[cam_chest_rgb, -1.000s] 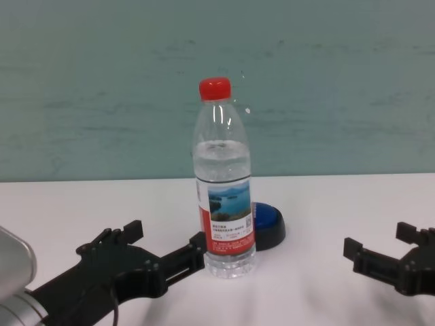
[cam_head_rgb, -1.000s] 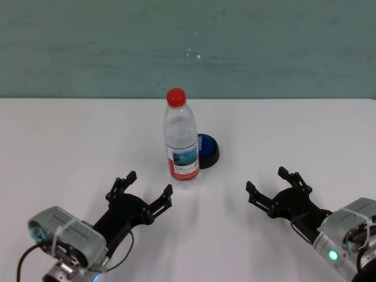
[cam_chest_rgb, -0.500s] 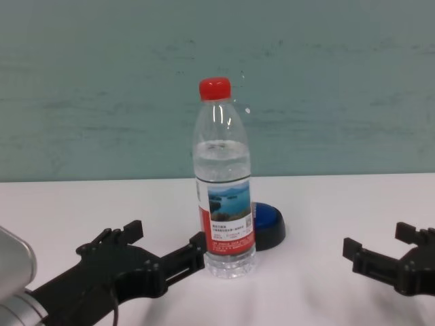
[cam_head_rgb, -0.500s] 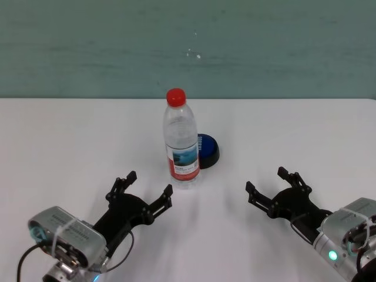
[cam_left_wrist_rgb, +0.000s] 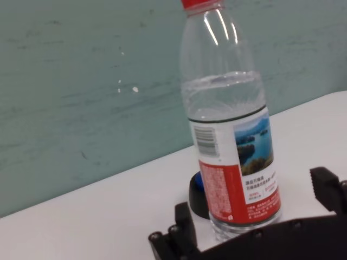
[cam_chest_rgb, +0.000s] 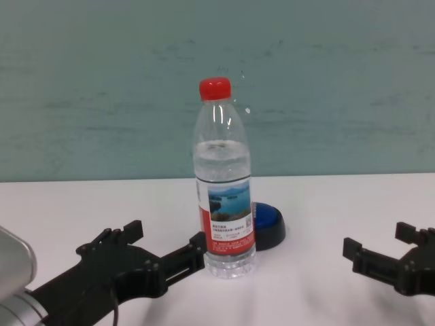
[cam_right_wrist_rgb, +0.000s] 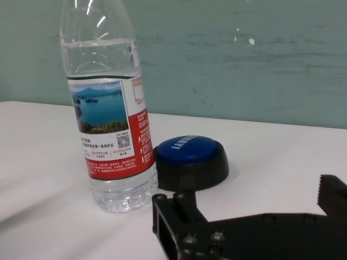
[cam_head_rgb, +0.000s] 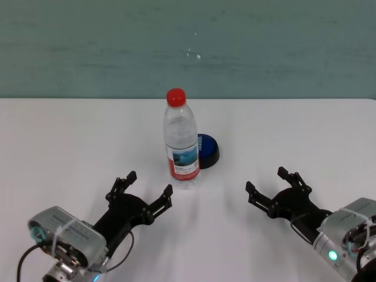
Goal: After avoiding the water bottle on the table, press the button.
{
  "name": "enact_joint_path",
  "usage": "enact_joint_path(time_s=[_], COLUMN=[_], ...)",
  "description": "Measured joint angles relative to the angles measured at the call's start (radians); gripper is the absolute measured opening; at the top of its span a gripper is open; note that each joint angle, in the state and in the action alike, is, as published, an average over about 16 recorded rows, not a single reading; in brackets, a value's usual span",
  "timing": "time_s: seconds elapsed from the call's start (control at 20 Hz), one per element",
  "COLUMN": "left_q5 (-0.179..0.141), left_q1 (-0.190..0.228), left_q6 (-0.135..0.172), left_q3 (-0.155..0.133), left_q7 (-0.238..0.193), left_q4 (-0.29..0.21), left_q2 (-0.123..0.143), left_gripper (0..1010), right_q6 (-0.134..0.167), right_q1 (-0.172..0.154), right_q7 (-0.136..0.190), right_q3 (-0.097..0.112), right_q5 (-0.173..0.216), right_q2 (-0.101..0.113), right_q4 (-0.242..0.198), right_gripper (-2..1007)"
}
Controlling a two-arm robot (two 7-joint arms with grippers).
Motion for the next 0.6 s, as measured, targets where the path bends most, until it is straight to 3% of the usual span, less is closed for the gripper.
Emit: enact_joint_path(time_s=[0.6], left_q5=[0.000], left_q1=[0.000], left_q6=[0.000], left_q3=[0.000], left_q7=[0.000], left_q4=[0.000], left_q2=[0.000], left_gripper=[1000], right_q6=[0.000], right_q1=[0.000], right_q7=[0.000], right_q3=[0.000], right_q5=[0.000], right_q2=[0.000], right_q4=[0.000], right_gripper=[1003])
